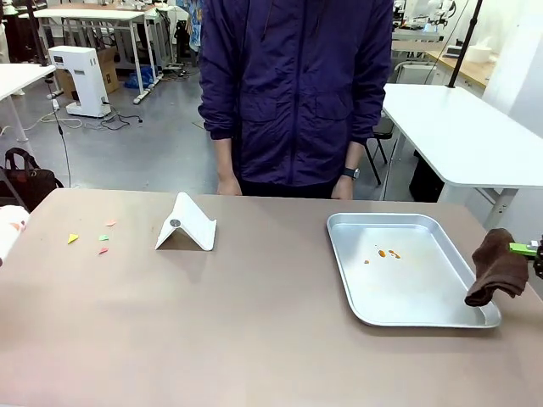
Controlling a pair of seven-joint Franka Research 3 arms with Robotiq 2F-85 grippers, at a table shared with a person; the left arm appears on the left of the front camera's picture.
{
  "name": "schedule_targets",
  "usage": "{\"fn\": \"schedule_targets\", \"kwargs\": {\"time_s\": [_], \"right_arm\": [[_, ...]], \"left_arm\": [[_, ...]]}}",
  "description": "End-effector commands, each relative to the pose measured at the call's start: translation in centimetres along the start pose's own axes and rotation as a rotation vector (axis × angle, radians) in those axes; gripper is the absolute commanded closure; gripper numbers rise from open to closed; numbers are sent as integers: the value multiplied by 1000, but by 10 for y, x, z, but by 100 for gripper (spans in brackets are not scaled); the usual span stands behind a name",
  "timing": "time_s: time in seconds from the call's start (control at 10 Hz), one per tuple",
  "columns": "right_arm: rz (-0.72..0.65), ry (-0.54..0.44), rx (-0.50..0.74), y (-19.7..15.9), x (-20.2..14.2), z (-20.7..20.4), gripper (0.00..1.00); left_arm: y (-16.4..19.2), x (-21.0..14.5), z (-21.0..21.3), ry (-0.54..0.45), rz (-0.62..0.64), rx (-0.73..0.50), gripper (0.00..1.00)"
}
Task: Clean the surface of the table.
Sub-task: Hold the Lint Roller with your left hand and the towel with your right hand, then if a person points to the right, clean the right side of the table with your right hand, and if they point to the left, clean the left side with your left hand.
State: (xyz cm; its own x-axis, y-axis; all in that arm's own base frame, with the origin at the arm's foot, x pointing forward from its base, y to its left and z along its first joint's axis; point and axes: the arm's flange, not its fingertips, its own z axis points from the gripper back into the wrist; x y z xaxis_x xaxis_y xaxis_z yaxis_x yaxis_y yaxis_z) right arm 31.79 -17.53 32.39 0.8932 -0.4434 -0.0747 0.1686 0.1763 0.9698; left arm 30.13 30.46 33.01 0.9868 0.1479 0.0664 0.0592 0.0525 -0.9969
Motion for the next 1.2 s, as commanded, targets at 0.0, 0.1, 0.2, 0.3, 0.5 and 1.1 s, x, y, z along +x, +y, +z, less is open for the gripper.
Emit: {"fn": "schedule_targets", "kwargs": {"time_s": [0.0,0.1,0.2,0.3,0.5,1.1], "right_arm": [[-9,-3,-15,7,-2,3,100],[-9,-3,-15,7,-2,3,100],[-9,-3,-15,7,-2,3,100],[-9,-3,-15,7,-2,3,100],[-9,-3,-15,7,-2,3,100],[-9,-3,-15,7,-2,3,100]], "left_arm": [[-6,-2,-1,3,2,-3,100],[-6,-2,-1,3,2,-3,100],[-6,-2,-1,3,2,-3,100],[-6,-2,-1,3,2,-3,100],[-6,-2,-1,3,2,-3,100],[-6,-2,-1,3,2,-3,100]]}}
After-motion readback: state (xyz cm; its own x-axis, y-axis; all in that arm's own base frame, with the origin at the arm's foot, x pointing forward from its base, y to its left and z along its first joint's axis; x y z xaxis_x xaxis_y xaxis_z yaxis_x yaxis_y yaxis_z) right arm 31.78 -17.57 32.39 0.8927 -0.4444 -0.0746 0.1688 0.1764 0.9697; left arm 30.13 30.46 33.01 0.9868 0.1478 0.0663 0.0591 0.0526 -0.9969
